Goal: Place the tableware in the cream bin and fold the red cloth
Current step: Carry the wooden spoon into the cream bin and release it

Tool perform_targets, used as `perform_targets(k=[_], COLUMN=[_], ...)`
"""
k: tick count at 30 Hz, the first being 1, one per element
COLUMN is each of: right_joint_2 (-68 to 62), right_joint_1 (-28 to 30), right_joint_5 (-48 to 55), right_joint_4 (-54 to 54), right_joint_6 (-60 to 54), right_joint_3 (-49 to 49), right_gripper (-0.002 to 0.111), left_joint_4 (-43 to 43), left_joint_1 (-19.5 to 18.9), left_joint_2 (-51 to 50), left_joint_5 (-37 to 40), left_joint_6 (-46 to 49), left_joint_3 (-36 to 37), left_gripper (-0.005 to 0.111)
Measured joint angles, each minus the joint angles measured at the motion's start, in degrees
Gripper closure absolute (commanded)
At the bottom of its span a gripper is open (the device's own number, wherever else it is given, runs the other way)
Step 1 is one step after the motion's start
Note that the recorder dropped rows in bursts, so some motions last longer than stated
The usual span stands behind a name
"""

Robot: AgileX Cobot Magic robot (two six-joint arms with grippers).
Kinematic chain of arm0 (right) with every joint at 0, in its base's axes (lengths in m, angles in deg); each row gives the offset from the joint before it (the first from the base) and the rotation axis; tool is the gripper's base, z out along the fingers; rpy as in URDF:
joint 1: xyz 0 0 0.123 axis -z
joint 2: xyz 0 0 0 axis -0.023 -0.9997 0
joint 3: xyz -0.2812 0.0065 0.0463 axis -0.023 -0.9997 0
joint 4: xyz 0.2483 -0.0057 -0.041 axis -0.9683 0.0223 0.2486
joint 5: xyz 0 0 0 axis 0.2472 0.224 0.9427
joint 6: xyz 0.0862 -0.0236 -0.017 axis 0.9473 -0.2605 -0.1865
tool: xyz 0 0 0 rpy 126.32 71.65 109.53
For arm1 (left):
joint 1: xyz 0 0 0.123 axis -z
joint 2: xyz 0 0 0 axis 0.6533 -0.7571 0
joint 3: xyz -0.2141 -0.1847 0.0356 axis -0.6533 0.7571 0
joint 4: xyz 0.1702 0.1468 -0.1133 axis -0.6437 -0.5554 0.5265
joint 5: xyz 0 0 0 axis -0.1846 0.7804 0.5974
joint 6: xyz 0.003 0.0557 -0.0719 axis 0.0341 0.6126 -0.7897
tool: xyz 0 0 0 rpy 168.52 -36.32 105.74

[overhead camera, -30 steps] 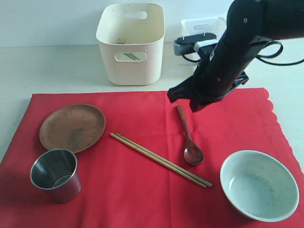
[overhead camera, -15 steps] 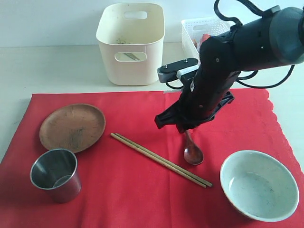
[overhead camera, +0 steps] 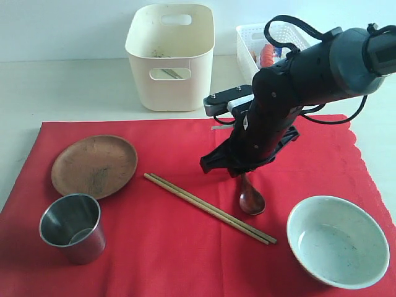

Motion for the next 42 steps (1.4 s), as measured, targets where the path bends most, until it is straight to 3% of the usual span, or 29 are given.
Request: perform_targets(k=[6, 13, 28, 42], right_joint_2=[-1.4, -1.5, 7.0, 9.9], right_joint_1=[0.0, 0.0, 0.0, 0.0], right_joint_5=[-0.1, -0.3, -4.6, -31.6], right_joint_4=[0.1, 0.3, 0.2, 2.5], right_joint_6=[0.0, 0.0, 0.0, 0.0], right_joint_3=[0.0, 0.0, 0.0, 1.3], right_gripper=[0.08, 0.108, 0.108, 0.108], left_joint_4=[0.0, 0.0, 0.0, 0.0], left_joint_1=[0.0, 0.0, 0.0, 0.0], left_joint_2=[0.0, 0.0, 0.0, 0.0], left_joint_5=[0.0, 0.0, 0.0, 0.0], left_joint_6=[0.0, 0.0, 0.0, 0.0], left_joint_3=[0.0, 0.0, 0.0, 0.0], left_gripper=[0.104, 0.104, 0.104, 0.104])
